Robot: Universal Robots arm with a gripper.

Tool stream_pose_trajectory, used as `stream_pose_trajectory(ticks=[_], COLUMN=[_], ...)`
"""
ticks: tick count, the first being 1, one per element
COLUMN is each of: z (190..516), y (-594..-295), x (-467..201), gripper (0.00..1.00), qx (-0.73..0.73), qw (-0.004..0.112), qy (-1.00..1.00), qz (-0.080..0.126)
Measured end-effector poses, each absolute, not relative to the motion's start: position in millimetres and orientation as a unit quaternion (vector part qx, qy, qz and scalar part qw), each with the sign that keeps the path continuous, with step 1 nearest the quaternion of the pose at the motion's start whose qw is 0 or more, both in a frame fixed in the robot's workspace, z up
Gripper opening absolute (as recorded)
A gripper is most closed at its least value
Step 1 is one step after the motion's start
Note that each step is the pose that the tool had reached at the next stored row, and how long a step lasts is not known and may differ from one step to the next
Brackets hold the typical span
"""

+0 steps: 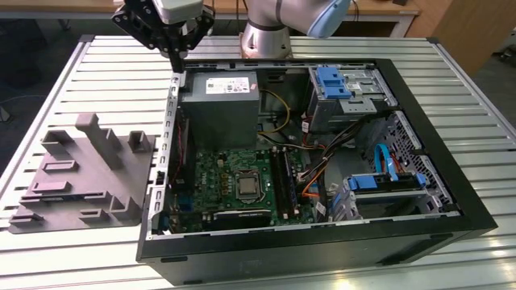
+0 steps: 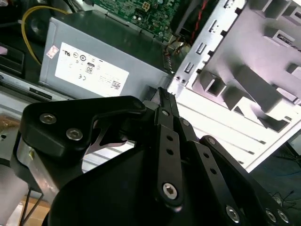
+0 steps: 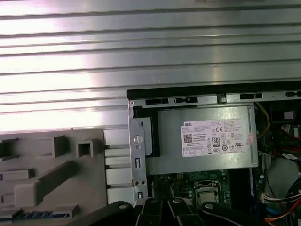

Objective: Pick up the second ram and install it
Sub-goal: 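Reach for the second ram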

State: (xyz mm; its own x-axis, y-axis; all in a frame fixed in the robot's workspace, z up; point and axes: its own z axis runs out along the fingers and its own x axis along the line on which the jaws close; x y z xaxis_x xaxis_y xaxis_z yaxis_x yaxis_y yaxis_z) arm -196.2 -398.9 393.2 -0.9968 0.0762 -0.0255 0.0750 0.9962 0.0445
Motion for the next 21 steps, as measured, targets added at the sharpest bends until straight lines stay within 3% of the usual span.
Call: stream_pose_trajectory(ticks=[21], z=[393], y=[-399], x=[-256], gripper=[0.11], qx=[0.038], qw=[0.014], qy=[0.999], qz=[0.022])
